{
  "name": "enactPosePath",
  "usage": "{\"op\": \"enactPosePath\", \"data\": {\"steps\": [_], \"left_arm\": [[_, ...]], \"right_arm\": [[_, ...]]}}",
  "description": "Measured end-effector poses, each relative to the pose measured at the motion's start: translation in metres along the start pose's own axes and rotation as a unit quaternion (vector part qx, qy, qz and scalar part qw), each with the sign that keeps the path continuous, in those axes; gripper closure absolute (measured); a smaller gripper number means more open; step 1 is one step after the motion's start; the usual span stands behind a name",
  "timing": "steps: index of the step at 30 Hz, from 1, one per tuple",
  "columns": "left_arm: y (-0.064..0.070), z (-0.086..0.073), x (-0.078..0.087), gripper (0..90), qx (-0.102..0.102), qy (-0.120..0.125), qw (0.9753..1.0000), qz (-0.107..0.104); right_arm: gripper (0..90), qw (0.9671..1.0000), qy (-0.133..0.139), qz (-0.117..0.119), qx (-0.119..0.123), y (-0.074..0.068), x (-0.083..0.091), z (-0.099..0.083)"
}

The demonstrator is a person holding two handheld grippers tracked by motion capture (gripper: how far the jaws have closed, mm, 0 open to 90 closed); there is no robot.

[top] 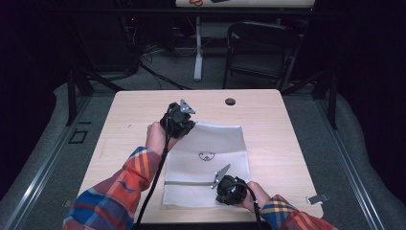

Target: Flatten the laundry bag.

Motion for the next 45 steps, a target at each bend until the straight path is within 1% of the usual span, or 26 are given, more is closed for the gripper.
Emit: {"op": "enactPosePath", "data": {"steps": [2,4,5,6,7,10,11,12,13,14,15,17,19,20,21,23,25,26,27,31,32,37,39,41,45], "left_arm": [[-0.003,0.002,-0.001,87.8,0.003,0.001,1.0000,0.004],[-0.005,0.004,-0.003,87.8,0.000,0.000,0.9999,0.011],[-0.006,0.005,-0.004,87.8,0.004,0.001,0.9999,0.012],[-0.007,0.006,-0.005,87.8,0.001,-0.001,0.9999,0.014],[-0.008,0.007,-0.006,87.8,0.006,0.001,0.9999,0.016],[-0.011,0.010,-0.009,87.8,0.005,0.000,0.9998,0.019],[-0.012,0.011,-0.011,87.8,0.007,0.003,0.9998,0.021],[-0.013,0.012,-0.013,87.8,0.005,0.005,0.9997,0.023],[-0.014,0.012,-0.014,87.8,0.002,-0.001,0.9997,0.025],[-0.015,0.013,-0.017,87.7,0.005,0.002,0.9996,0.026],[-0.016,0.013,-0.019,87.7,0.002,0.004,0.9996,0.028],[-0.017,0.013,-0.024,87.8,0.002,0.004,0.9995,0.030],[-0.019,0.013,-0.029,87.7,0.004,0.003,0.9995,0.030],[-0.020,0.014,-0.032,87.7,0.003,0.005,0.9995,0.033],[-0.021,0.014,-0.035,87.7,0.007,0.005,0.9994,0.034],[-0.025,0.015,-0.041,87.7,0.009,0.005,0.9993,0.036],[-0.028,0.016,-0.045,87.6,0.010,0.005,0.9988,0.047],[-0.031,0.017,-0.048,87.6,0.011,0.004,0.9987,0.050],[-0.032,0.017,-0.050,87.6,0.016,0.006,0.9984,0.055],[-0.038,0.018,-0.060,87.4,0.023,0.003,0.9976,0.064],[-0.040,0.018,-0.064,87.4,0.026,0.000,0.9978,0.061],[-0.040,0.018,-0.081,87.4,0.029,-0.002,0.9975,0.065],[-0.040,0.018,-0.087,87.3,0.027,-0.006,0.9973,0.068],[-0.041,0.018,-0.091,87.3,0.027,-0.009,0.9970,0.072],[-0.044,0.018,-0.097,87.1,0.032,-0.017,0.9966,0.074]], "right_arm": [[90.0,1.0000,0.006,0.000,-0.004,-0.001,-0.001,0.000],[90.0,0.9999,0.012,0.006,-0.010,-0.003,-0.001,0.000],[90.0,0.9998,0.013,0.006,-0.011,-0.003,-0.002,0.000],[90.0,0.9998,0.013,0.006,-0.011,-0.003,-0.002,0.000],[90.0,0.9998,0.013,0.006,-0.011,-0.003,-0.002,0.000],[90.0,0.9998,0.013,0.006,-0.013,-0.003,-0.002,0.001],[90.0,0.9999,0.010,0.002,-0.009,-0.002,-0.001,0.001],[90.0,0.9999,0.009,0.003,-0.009,-0.002,-0.001,0.001],[90.0,0.9999,0.009,0.003,-0.008,-0.002,-0.001,0.001],[90.0,0.9998,0.013,0.007,-0.013,-0.003,-0.002,0.001],[90.0,0.9998,0.014,0.008,-0.014,-0.003,-0.002,0.001],[90.0,0.9998,0.011,0.010,-0.011,-0.002,-0.002,0.001],[90.0,0.9997,0.016,0.008,-0.016,-0.003,-0.002,0.002],[90.0,0.9997,0.019,0.008,-0.015,-0.002,-0.003,0.002],[90.0,0.9998,0.017,0.004,-0.011,-0.001,-0.002,0.002],[90.0,0.9998,0.017,0.005,-0.012,0.000,-0.002,0.002],[90.0,0.9997,0.018,0.004,-0.013,0.000,-0.002,0.002],[90.0,0.9995,0.025,0.007,-0.020,-0.001,-0.004,0.002],[90.0,0.9998,0.014,0.006,-0.010,0.000,-0.002,0.002],[90.0,0.9998,0.016,-0.001,-0.014,-0.001,-0.002,0.002],[90.0,0.9998,0.016,-0.002,-0.014,-0.001,-0.002,0.002],[90.0,0.9996,0.022,0.001,-0.017,0.000,-0.003,0.002],[90.0,0.9995,0.025,0.002,-0.020,0.000,-0.004,0.002],[90.0,0.9994,0.026,0.003,-0.021,0.000,-0.004,0.002],[90.0,0.9994,0.026,0.003,-0.021,0.000,-0.004,0.002]]}}
Point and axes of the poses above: each handheld gripper's, and its own axes: x roughly backward along the jaws, z roughly out of its top, y roughly to its right, the point moved 3 cm from there along -x, roughly forward along the jaws, and after that the axes turned 3 degrees about -z, right-handed, at the moved point
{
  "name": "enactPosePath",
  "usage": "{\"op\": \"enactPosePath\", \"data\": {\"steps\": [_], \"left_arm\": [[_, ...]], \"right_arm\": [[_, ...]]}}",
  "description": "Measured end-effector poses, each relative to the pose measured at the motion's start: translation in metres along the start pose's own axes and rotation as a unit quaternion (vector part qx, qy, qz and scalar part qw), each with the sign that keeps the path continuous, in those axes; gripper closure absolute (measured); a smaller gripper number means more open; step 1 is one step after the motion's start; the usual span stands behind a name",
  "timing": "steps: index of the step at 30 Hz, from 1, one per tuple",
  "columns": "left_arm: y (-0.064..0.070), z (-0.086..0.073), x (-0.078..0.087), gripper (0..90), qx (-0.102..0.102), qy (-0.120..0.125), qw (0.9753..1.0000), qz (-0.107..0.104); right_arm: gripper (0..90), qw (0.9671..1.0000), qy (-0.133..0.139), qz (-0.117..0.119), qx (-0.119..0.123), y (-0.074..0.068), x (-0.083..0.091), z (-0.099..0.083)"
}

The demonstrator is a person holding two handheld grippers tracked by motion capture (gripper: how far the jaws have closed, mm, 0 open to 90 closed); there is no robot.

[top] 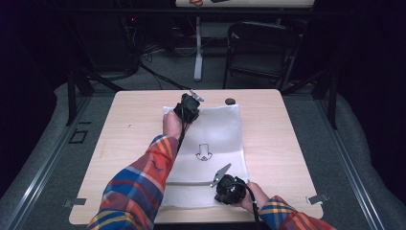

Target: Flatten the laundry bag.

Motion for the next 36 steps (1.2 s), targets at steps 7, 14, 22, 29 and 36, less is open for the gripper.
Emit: {"op": "enactPosePath", "data": {"steps": [7,14,22,29,36], "left_arm": [[-0.002,0.001,-0.008,84.7,-0.001,-0.009,1.0000,0.003],[-0.007,0.002,-0.010,58.7,0.011,-0.006,0.9999,-0.004],[-0.010,-0.002,-0.001,23.7,0.027,-0.002,0.9989,-0.039],[-0.010,-0.016,0.021,16.8,0.027,0.008,0.9979,-0.059],[-0.008,-0.036,0.041,14.8,0.026,0.016,0.9965,-0.077]], "right_arm": [[90.0,0.9998,0.011,0.009,-0.014,0.000,-0.002,0.000],[90.0,0.9997,0.015,0.011,-0.017,-0.002,-0.002,0.000],[72.0,0.9991,0.034,0.005,-0.026,0.003,0.008,0.002],[38.7,0.9962,0.058,-0.029,-0.057,0.026,0.037,-0.003],[26.0,0.9866,0.099,-0.054,-0.118,0.052,0.062,-0.016]]}}
Point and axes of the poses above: each handheld gripper's, and its own axes: x roughly backward along the jaws, z roughly out of its top, y roughly to its right, the point moved 3 cm from there along -x, roughly forward along the jaws, and after that the axes turned 3 degrees about -z, right-handed, at the moved point
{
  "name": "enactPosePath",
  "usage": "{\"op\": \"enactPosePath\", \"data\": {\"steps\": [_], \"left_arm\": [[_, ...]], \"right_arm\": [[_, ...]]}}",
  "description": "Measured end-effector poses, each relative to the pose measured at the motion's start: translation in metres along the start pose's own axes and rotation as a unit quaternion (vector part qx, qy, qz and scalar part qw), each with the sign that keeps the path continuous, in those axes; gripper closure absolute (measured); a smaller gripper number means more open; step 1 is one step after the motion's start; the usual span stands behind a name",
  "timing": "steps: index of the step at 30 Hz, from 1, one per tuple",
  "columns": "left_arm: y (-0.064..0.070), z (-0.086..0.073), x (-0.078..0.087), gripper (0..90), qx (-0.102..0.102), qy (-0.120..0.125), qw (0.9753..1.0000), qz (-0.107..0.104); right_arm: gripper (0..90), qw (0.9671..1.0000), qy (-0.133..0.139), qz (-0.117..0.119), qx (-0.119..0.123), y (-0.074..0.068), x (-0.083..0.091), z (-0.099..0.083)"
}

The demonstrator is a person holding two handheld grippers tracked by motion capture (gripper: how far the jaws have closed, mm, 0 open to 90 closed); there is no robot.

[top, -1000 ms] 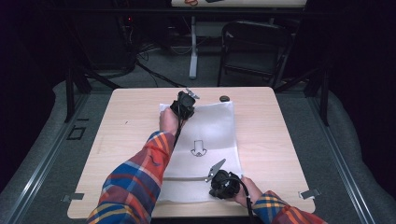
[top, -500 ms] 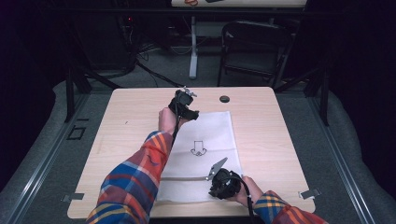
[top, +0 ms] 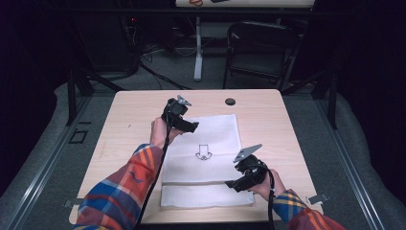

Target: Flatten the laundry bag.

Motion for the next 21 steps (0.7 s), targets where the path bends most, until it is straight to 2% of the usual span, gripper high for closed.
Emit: {"op": "enactPosePath", "data": {"steps": [4,11,16,21], "left_arm": [[0.003,-0.010,0.009,14.2,-0.003,0.005,1.0000,-0.004],[0.022,-0.023,0.019,13.9,-0.017,0.019,0.9993,-0.026],[0.039,-0.031,0.024,13.8,-0.025,0.031,0.9983,-0.043],[0.054,-0.039,0.029,13.9,-0.037,0.038,0.9969,-0.059]], "right_arm": [[27.1,0.9997,0.008,-0.016,-0.016,0.012,0.007,-0.003],[35.5,0.9987,-0.002,-0.038,-0.032,0.027,0.014,-0.013],[43.1,0.9980,-0.009,-0.050,-0.038,0.031,0.016,-0.021],[54.9,0.9982,-0.014,-0.048,-0.033,0.032,0.017,-0.028]]}}
Point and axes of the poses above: each handheld gripper's, and its own axes: x roughly backward along the jaws, z roughly out of its top, y roughly to its right, the point moved 3 cm from there along -x, roughly forward along the jaws, and after that the axes turned 3 degrees about -z, right-handed, at the moved point
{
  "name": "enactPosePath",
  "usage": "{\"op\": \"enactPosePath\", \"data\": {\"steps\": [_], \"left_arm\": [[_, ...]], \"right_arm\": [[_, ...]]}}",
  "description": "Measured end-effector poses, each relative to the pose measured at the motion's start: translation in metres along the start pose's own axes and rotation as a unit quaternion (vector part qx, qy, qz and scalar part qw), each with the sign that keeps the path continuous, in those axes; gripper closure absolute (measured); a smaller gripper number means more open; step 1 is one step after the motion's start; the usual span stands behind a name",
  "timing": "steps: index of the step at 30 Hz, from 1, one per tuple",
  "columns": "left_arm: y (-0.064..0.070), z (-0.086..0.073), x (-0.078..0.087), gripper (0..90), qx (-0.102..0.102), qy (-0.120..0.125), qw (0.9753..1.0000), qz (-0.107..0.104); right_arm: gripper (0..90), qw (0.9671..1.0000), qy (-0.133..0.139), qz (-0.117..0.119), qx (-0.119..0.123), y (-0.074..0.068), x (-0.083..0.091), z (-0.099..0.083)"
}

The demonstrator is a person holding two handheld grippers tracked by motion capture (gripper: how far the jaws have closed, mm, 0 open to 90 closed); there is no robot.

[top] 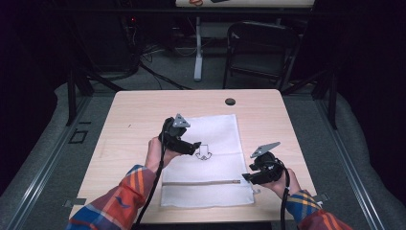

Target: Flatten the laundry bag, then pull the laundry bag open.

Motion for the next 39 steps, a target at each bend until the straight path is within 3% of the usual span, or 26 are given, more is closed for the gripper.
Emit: {"op": "enactPosePath", "data": {"steps": [7,18,32,39], "left_arm": [[0.016,-0.015,-0.002,13.9,-0.009,-0.012,0.9996,-0.022],[0.035,-0.020,-0.007,14.2,-0.025,-0.013,0.9988,-0.040],[0.065,-0.022,-0.028,15.8,-0.054,-0.033,0.9949,-0.079],[0.081,-0.020,-0.041,16.9,-0.072,-0.044,0.9908,-0.106]], "right_arm": [[69.2,1.0000,-0.003,0.003,0.002,0.003,0.002,-0.008],[88.4,0.9997,-0.015,0.008,0.019,-0.001,0.000,-0.010],[90.0,0.9990,-0.034,0.022,0.022,-0.006,-0.010,-0.011],[90.0,0.9983,-0.045,0.025,0.027,-0.007,-0.014,-0.012]]}}
Point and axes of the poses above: each handheld gripper's, and its own axes: x roughly backward along the jaws, z roughly out of its top, y roughly to its right, the point moved 3 cm from there along -x, roughly forward along the jaws, and after that the axes turned 3 degrees about -z, right-handed, at the moved point
